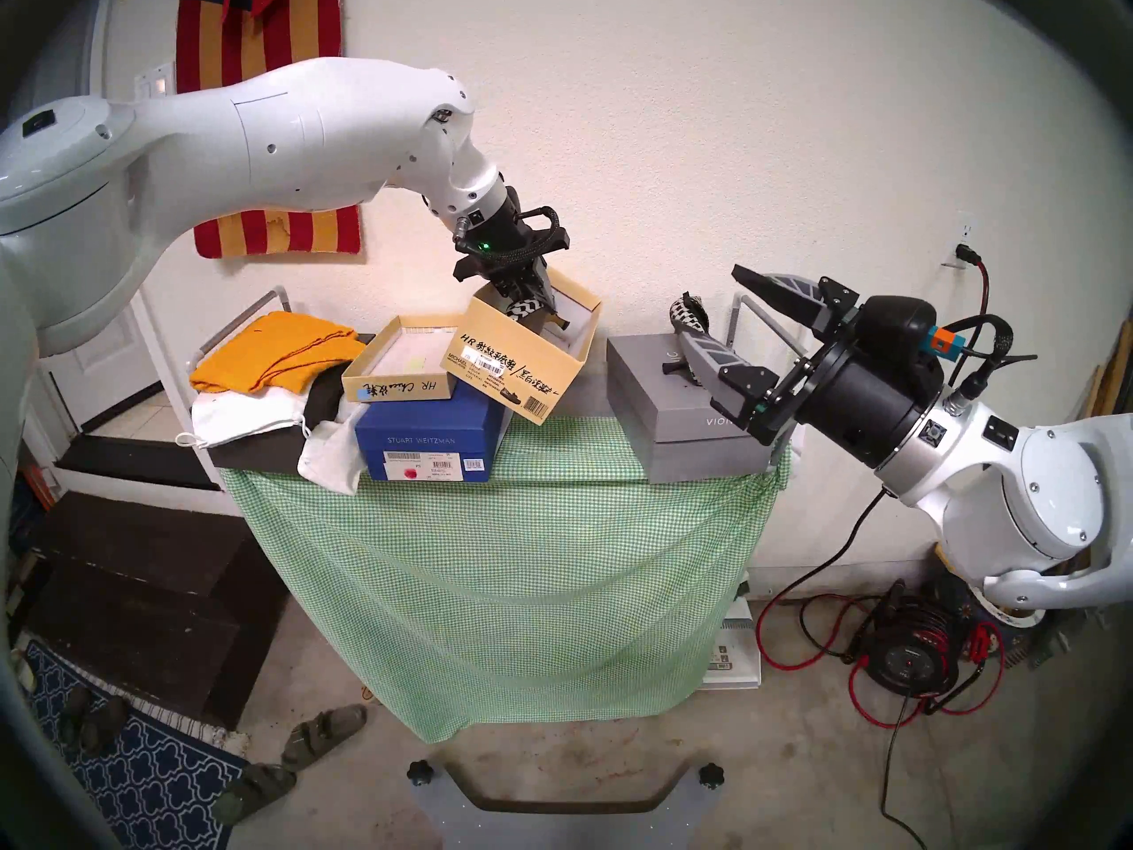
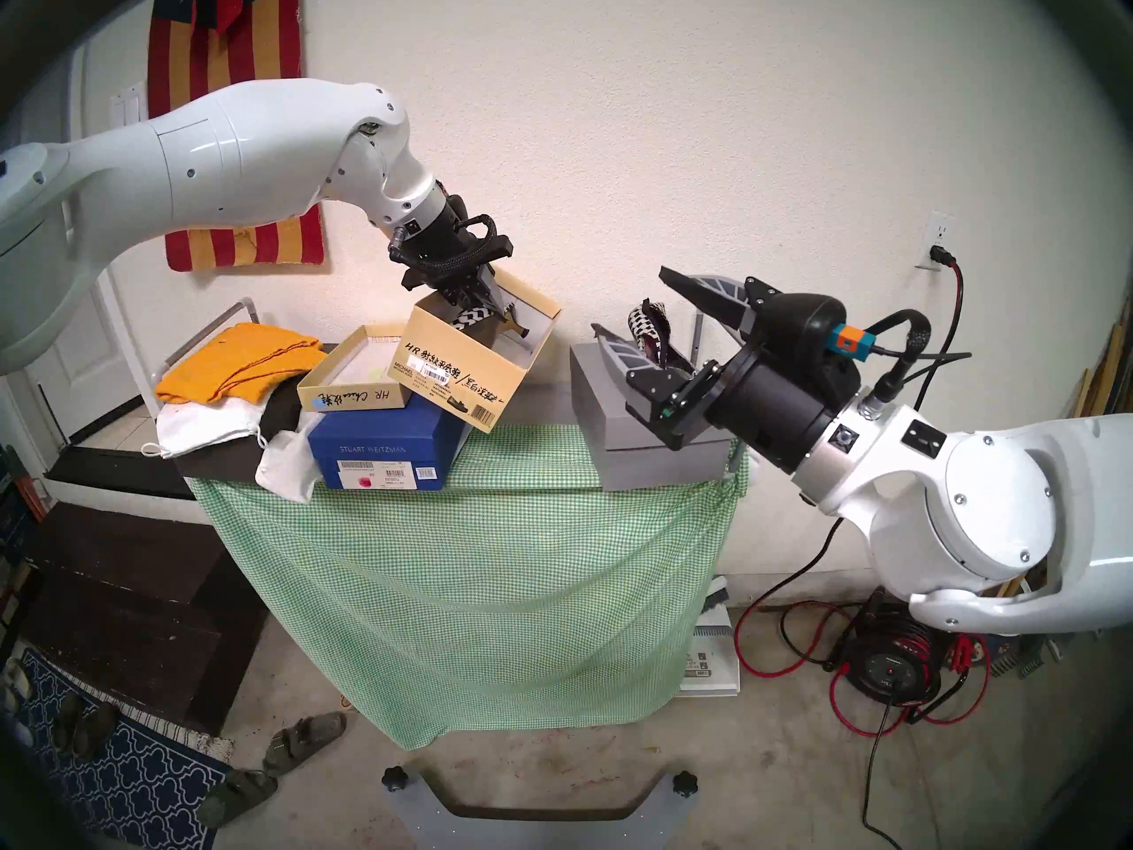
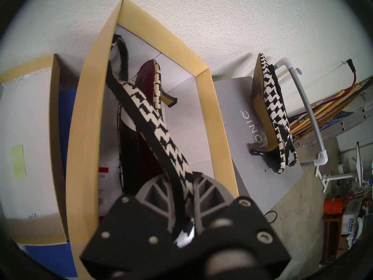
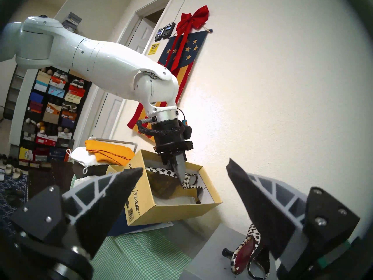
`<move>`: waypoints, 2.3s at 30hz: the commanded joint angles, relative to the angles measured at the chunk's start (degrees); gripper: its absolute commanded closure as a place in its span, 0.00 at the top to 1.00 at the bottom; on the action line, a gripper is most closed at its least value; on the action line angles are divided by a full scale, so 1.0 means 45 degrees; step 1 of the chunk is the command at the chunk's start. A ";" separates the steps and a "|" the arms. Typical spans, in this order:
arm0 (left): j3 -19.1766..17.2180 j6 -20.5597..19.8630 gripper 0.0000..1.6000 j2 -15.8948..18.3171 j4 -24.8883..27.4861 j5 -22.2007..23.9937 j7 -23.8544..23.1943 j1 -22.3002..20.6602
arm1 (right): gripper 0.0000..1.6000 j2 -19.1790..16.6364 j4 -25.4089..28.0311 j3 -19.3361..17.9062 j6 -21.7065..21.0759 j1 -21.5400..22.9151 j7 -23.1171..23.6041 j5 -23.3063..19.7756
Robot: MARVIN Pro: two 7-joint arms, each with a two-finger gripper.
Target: Take shoe out of the box
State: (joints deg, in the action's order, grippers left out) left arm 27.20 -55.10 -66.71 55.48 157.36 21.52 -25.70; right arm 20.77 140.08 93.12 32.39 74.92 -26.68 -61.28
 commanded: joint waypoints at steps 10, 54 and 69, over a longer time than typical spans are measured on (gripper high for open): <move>0.0018 0.0022 0.00 0.0333 0.0564 -0.0182 -0.0175 -0.0143 | 1.00 0.0366 -0.0017 -0.1679 -0.0440 -0.1387 0.0048 -0.0749; -0.0008 0.0022 0.00 0.0581 0.1314 -0.0884 -0.0741 -0.0218 | 1.00 0.4892 -0.1348 -0.6631 -0.1773 -0.5758 0.0501 -0.3514; -0.0042 0.0022 0.00 0.0660 0.1484 -0.1022 -0.0923 -0.0371 | 1.00 0.7309 -0.3473 -0.8362 -0.1909 -0.8105 0.0707 -0.4737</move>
State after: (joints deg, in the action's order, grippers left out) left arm 27.49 -55.10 -64.00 62.11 152.72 17.64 -26.03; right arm 48.01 128.54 57.90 23.58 44.10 -23.32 -80.30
